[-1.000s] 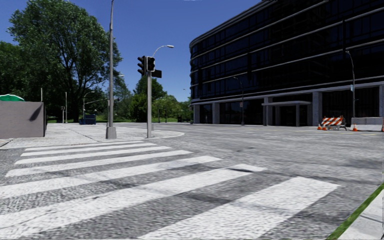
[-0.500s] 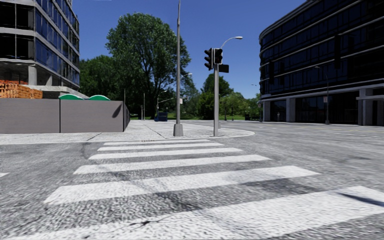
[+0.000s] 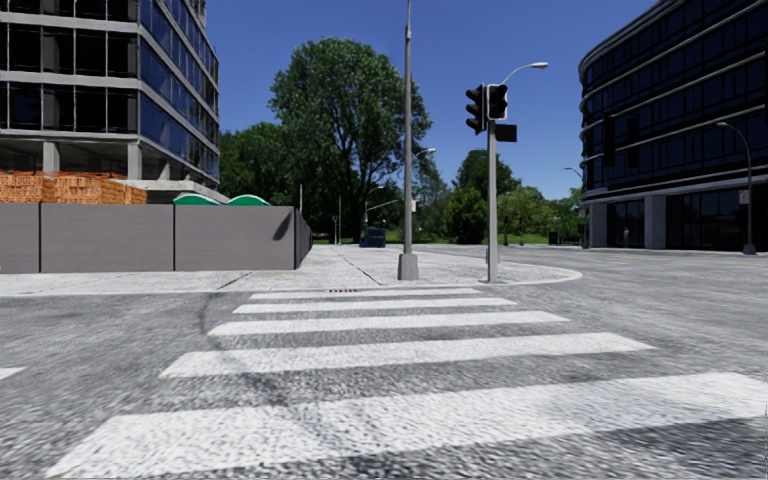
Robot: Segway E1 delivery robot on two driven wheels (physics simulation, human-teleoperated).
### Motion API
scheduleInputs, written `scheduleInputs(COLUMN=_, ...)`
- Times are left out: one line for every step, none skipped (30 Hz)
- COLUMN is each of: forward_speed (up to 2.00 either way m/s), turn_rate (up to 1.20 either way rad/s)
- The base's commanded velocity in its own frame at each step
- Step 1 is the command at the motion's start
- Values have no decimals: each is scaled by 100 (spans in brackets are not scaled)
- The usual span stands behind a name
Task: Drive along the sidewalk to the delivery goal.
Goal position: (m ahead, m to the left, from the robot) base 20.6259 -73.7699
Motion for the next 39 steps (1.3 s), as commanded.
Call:
scheduleInputs(forward_speed=134, turn_rate=0)
scheduleInputs(forward_speed=134, turn_rate=0)
scheduleInputs(forward_speed=200, turn_rate=1)
scheduleInputs(forward_speed=200, turn_rate=5)
scheduleInputs(forward_speed=200, turn_rate=6)
scheduleInputs(forward_speed=200, turn_rate=6)
scheduleInputs(forward_speed=200, turn_rate=7)
scheduleInputs(forward_speed=200, turn_rate=8)
scheduleInputs(forward_speed=200, turn_rate=15)
scheduleInputs(forward_speed=200, turn_rate=15)
scheduleInputs(forward_speed=200, turn_rate=23)
scheduleInputs(forward_speed=200, turn_rate=31)
scheduleInputs(forward_speed=200, turn_rate=31)
scheduleInputs(forward_speed=200, turn_rate=35)
scheduleInputs(forward_speed=200, turn_rate=36)
scheduleInputs(forward_speed=200, turn_rate=37)
scheduleInputs(forward_speed=200, turn_rate=38)
scheduleInputs(forward_speed=200, turn_rate=38)
scheduleInputs(forward_speed=200, turn_rate=39)
scheduleInputs(forward_speed=200, turn_rate=40)
scheduleInputs(forward_speed=200, turn_rate=40)
scheduleInputs(forward_speed=200, turn_rate=41)
scheduleInputs(forward_speed=200, turn_rate=41)
scheduleInputs(forward_speed=200, turn_rate=41)
scheduleInputs(forward_speed=200, turn_rate=41)
scheduleInputs(forward_speed=200, turn_rate=41)
scheduleInputs(forward_speed=200, turn_rate=41)
scheduleInputs(forward_speed=200, turn_rate=39)
scheduleInputs(forward_speed=200, turn_rate=0)
scheduleInputs(forward_speed=200, turn_rate=0)
scheduleInputs(forward_speed=200, turn_rate=0)
scheduleInputs(forward_speed=200, turn_rate=0)
scheduleInputs(forward_speed=200, turn_rate=0)
scheduleInputs(forward_speed=200, turn_rate=0)
scheduleInputs(forward_speed=200, turn_rate=0)
scheduleInputs(forward_speed=200, turn_rate=0)
scheduleInputs(forward_speed=200, turn_rate=0)
scheduleInputs(forward_speed=200, turn_rate=0)
scheduleInputs(forward_speed=200, turn_rate=0)
